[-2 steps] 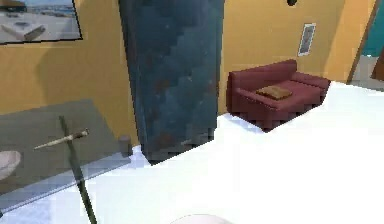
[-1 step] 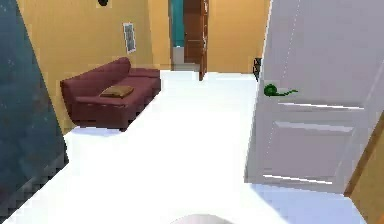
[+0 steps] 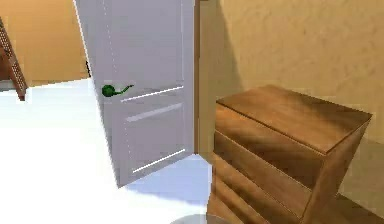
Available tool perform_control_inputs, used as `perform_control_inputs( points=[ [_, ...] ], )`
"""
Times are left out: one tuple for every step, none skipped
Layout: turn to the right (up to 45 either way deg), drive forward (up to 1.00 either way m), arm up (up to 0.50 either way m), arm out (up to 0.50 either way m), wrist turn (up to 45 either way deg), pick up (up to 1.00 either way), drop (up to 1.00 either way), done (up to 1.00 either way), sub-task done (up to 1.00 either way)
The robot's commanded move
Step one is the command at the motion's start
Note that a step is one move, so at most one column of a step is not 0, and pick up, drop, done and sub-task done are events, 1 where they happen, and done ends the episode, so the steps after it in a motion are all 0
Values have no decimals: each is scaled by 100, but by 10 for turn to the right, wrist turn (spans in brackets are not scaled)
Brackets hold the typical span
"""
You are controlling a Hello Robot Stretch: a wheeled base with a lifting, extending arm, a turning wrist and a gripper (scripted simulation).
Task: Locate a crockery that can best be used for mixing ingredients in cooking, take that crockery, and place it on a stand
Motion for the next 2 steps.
perform_control_inputs(
  points=[
    [450, 0, 0, 0, 0, 0, 0, 0, 0],
    [180, 0, 0, 0, 0, 0, 0, 0, 0]
  ],
)
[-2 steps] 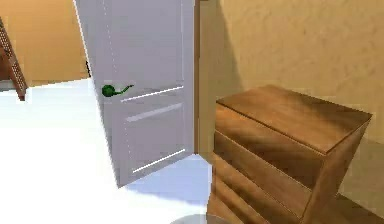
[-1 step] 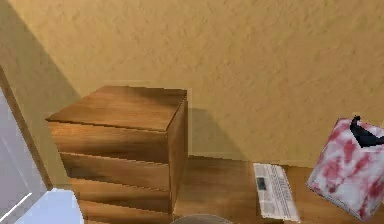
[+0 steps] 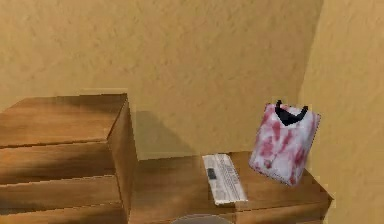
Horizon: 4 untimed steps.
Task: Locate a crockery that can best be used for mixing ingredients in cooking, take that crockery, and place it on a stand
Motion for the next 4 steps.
perform_control_inputs(
  points=[
    [0, 30, 0, 0, 0, 0, 0, 0, 0],
    [-450, 0, 0, 0, 0, 0, 0, 0, 0],
    [-450, 0, 0, 0, 0, 0, 0, 0, 0],
    [-120, 0, 0, 0, 0, 0, 0, 0, 0]
  ],
)
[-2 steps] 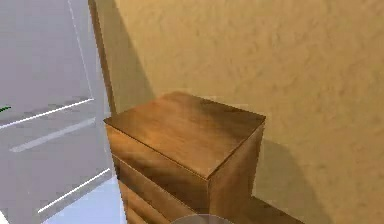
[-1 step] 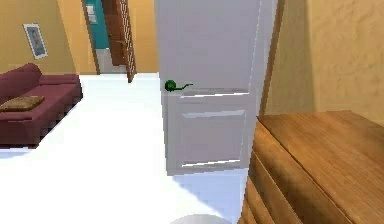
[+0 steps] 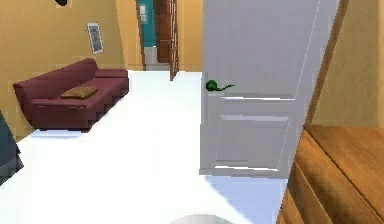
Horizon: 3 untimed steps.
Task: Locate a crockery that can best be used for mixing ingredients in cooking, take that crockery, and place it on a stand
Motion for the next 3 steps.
perform_control_inputs(
  points=[
    [0, 0, 0, 30, 0, 0, 0, 0, 0],
    [0, 0, 0, 0, 450, 0, 0, 0, 0],
    [0, 0, 0, 0, 450, 0, 0, 0, 0]
  ],
)
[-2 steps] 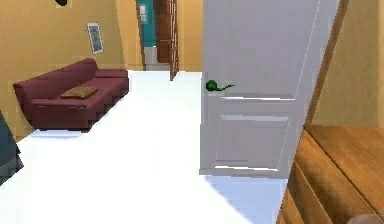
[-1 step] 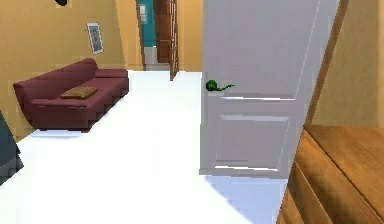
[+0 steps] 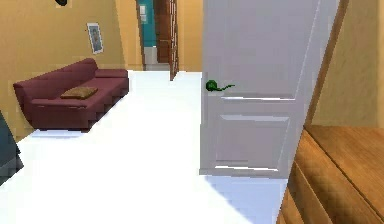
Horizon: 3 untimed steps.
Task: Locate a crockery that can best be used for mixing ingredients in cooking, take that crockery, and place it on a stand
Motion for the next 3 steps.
perform_control_inputs(
  points=[
    [0, 0, 0, 0, 330, 0, 0, 0, 0],
    [0, 0, -20, 0, 0, 0, 0, 0, 0],
    [0, 0, -32, 0, 0, 0, 0, 0, 0]
  ],
)
